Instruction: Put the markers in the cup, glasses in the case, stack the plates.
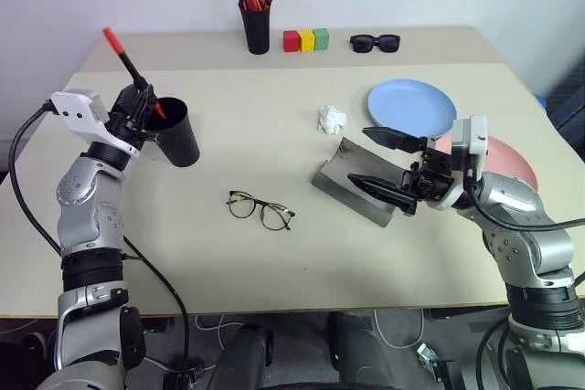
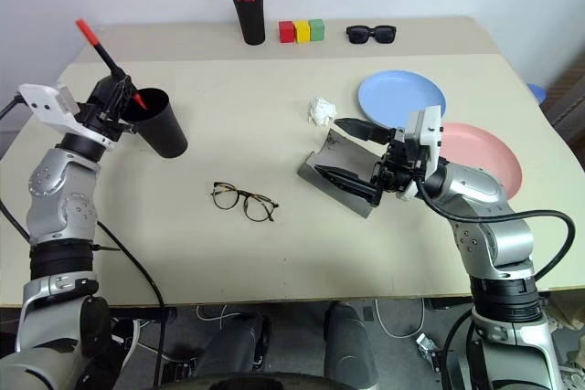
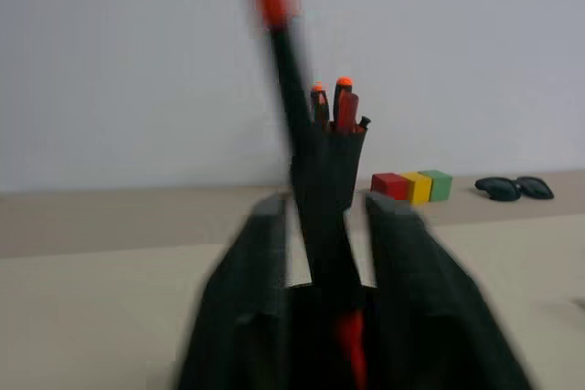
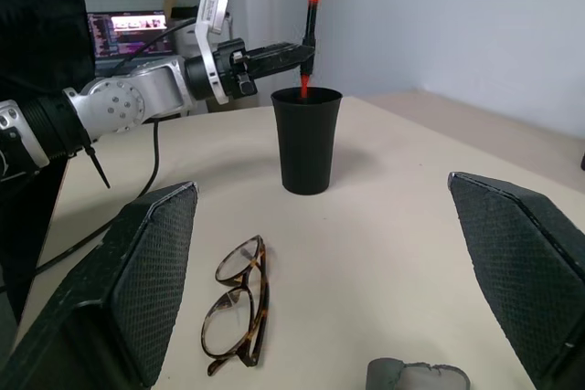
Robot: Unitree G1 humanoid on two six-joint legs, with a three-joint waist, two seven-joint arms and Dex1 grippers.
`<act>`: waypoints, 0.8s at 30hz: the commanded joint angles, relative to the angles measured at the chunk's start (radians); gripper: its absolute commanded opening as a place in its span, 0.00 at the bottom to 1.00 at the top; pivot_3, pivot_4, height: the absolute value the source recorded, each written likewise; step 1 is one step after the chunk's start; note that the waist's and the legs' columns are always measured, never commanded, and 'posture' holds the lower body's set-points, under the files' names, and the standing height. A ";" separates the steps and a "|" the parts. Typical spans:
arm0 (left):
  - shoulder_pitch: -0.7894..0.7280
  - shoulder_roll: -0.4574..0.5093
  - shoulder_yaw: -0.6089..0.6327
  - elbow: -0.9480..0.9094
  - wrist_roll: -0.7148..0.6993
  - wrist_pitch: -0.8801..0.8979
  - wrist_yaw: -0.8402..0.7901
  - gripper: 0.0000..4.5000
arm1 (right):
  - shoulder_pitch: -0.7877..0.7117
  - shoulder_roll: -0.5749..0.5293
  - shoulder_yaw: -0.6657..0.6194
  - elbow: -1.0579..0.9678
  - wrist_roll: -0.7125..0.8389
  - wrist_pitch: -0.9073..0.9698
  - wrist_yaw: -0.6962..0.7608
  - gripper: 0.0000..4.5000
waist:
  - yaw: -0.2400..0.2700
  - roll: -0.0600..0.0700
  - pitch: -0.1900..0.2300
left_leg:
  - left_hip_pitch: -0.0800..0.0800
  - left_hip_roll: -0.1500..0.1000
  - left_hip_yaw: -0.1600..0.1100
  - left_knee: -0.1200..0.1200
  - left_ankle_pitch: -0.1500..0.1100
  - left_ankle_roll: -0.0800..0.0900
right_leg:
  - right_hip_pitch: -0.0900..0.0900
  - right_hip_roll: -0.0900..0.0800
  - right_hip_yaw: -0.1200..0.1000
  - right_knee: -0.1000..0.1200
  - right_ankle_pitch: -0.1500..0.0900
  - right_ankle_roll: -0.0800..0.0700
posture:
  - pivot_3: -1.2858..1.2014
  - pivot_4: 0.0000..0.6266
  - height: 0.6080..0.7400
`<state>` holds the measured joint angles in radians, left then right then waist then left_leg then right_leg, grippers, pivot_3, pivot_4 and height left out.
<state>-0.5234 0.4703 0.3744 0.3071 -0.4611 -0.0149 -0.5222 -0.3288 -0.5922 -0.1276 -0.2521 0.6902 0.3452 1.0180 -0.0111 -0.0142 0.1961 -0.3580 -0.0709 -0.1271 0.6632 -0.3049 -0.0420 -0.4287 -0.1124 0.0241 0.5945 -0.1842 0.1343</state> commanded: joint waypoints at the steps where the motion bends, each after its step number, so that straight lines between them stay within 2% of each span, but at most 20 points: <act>1: 0.005 0.005 0.015 -0.048 -0.004 -0.027 -0.005 0.75 | -0.018 -0.013 -0.024 -0.023 0.005 -0.011 0.002 1.00 | 0.000 0.000 0.000 | 0.000 0.000 0.000 0.000 0.000 0.000 | 0.000 0.000 0.000 0.000 0.000 0.000 | 0.52 0.24 1.00; 3: 0.010 0.003 0.012 -0.052 0.000 -0.026 -0.001 0.98 | -0.020 -0.014 -0.024 -0.023 0.006 -0.011 0.002 1.00 | -0.001 0.000 0.000 | 0.000 0.000 0.000 0.000 0.000 0.000 | 0.000 0.000 0.000 0.000 0.000 0.000 | 0.52 0.24 1.00; 8: 0.014 0.004 0.003 -0.083 -0.007 -0.004 -0.002 0.99 | -0.026 -0.013 -0.021 -0.016 0.004 -0.014 0.004 1.00 | 0.000 0.000 0.000 | 0.000 0.000 0.000 0.000 0.000 0.000 | 0.000 0.000 0.000 0.000 0.000 0.000 | 0.52 0.24 1.00; 11: 0.016 0.010 -0.008 -0.139 -0.046 0.073 -0.020 0.99 | -0.028 -0.014 -0.024 -0.011 0.005 -0.014 0.005 1.00 | 0.000 0.000 0.000 | 0.000 0.000 0.000 0.000 0.000 0.000 | 0.000 0.000 0.000 0.000 0.000 0.000 | 0.52 0.24 1.00; 14: 0.044 0.046 -0.038 -0.274 -0.218 0.291 -0.158 0.99 | -0.018 -0.027 -0.032 -0.001 0.002 -0.019 0.021 1.00 | -0.001 0.000 0.000 | 0.000 0.000 0.000 0.000 0.000 0.000 | 0.000 0.000 0.000 0.000 0.000 0.000 | 0.52 0.24 1.00; 17: 0.063 0.138 -0.095 -0.372 -0.289 0.455 -0.284 0.99 | 0.000 -0.051 -0.038 0.002 -0.001 -0.019 0.044 1.00 | -0.003 0.000 0.000 | 0.000 0.000 0.000 0.000 0.000 0.001 | 0.000 0.000 0.000 0.000 0.000 0.000 | 0.52 0.24 1.00; 21: 0.014 0.235 -0.172 -0.338 -0.271 0.524 -0.435 0.99 | 0.022 -0.078 -0.031 0.015 -0.030 -0.037 0.067 1.00 | -0.003 0.000 0.000 | 0.000 0.000 0.000 0.000 0.000 0.001 | 0.000 0.000 0.000 0.001 0.000 0.000 | 0.52 0.24 1.00; 24: -0.067 0.238 -0.193 -0.233 -0.230 0.496 -0.474 0.99 | 0.017 -0.063 -0.037 0.024 -0.044 -0.050 0.042 1.00 | -0.002 0.000 0.000 | 0.001 0.000 0.000 0.000 0.000 0.001 | 0.001 0.001 0.000 0.001 0.000 0.000 | 0.52 0.24 1.00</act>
<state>-0.5564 0.7013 0.1730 0.0450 -0.7084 0.5051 -0.9761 -0.3001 -0.6532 -0.1394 -0.2199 0.6483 0.3182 1.0696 -0.0128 -0.0140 0.1962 -0.3572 -0.0706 -0.1268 0.6635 -0.3052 -0.0414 -0.4280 -0.1117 0.0240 0.5952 -0.1846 0.1340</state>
